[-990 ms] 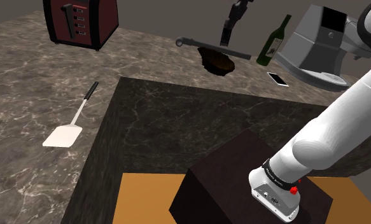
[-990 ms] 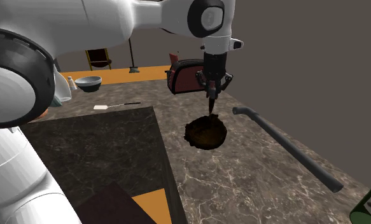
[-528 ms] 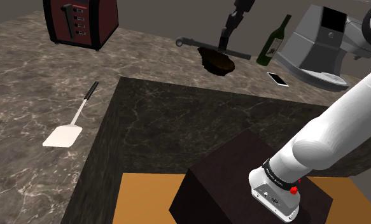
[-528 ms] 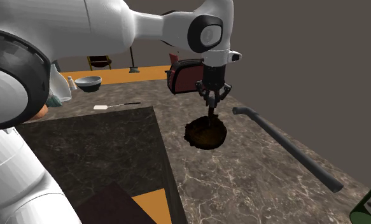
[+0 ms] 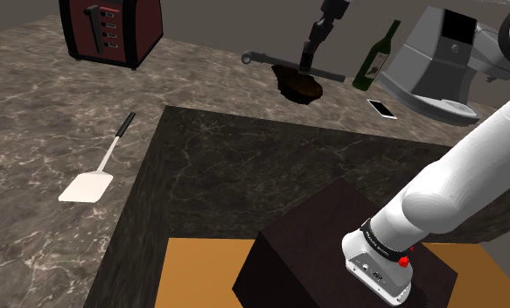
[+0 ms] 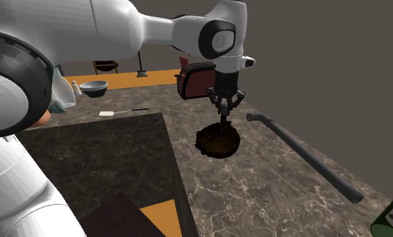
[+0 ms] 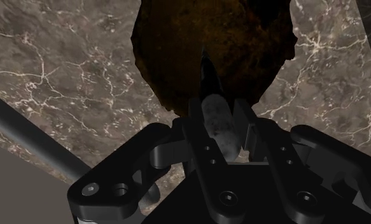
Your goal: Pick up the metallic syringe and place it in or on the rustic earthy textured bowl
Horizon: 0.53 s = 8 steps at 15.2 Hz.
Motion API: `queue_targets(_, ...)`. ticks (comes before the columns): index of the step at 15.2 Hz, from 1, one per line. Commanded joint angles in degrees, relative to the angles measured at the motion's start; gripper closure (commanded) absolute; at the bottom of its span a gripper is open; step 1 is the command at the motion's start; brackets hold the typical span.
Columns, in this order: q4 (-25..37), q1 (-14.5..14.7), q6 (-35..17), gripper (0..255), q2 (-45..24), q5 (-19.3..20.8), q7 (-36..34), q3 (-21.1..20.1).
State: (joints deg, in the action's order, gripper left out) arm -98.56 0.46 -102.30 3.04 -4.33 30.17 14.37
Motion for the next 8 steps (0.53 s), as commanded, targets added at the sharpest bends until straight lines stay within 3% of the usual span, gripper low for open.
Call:
queue_targets(1, 0.0, 0.0, -0.01, 0, 0.01, 0.0, 0.0, 0.0)
queue_targets(6, 0.0, 0.0, -0.01, 0, 0.0, 0.0, 0.0, 0.0)
queue_targets(8, 4.03, -0.12, 3.89, 0, -0.15, -0.01, -0.02, 0.15)
